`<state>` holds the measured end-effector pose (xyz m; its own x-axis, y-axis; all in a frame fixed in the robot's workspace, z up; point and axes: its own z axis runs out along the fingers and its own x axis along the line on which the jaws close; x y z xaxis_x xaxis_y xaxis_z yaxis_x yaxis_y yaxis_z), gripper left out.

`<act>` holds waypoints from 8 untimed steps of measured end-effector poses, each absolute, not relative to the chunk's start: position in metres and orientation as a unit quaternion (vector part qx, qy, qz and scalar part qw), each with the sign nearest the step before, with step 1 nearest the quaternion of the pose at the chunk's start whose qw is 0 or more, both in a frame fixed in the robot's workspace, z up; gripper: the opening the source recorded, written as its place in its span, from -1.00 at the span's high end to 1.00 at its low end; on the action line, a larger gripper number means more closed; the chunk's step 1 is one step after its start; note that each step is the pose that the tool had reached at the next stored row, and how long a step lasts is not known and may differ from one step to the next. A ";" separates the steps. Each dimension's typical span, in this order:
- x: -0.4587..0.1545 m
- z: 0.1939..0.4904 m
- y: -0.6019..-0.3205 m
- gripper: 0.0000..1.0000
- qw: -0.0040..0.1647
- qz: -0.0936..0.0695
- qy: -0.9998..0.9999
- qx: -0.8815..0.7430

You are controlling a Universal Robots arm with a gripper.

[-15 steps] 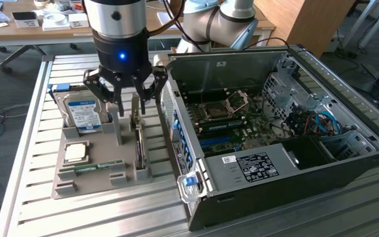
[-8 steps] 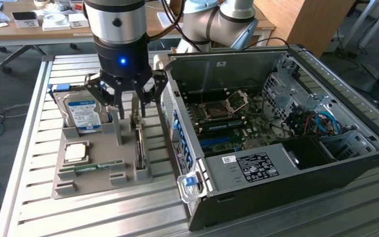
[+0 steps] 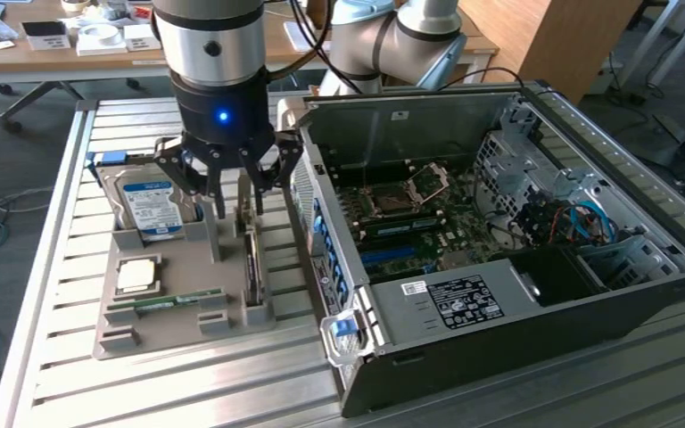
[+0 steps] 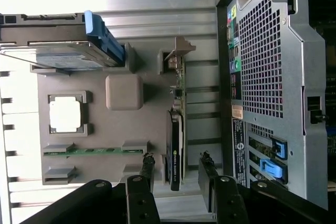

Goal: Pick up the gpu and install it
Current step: 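Pick up the gpu and move the gpu toward the slot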

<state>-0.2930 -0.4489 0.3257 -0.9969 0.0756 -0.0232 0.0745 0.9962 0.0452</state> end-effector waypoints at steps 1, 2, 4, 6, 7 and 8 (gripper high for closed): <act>-0.293 0.325 -0.449 0.05 0.013 0.022 0.999 0.038; -0.293 0.324 -0.449 0.05 0.013 0.022 0.999 0.038; -0.293 0.320 -0.449 0.05 0.012 0.022 0.999 0.038; -0.293 0.317 -0.449 0.05 0.013 0.022 0.999 0.038; -0.293 0.316 -0.449 0.05 0.013 0.022 0.999 0.038; -0.293 0.315 -0.449 0.05 0.013 0.022 0.999 0.038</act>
<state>-0.2930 -0.4489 0.3147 -0.9969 0.0756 -0.0234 0.0744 0.9962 0.0453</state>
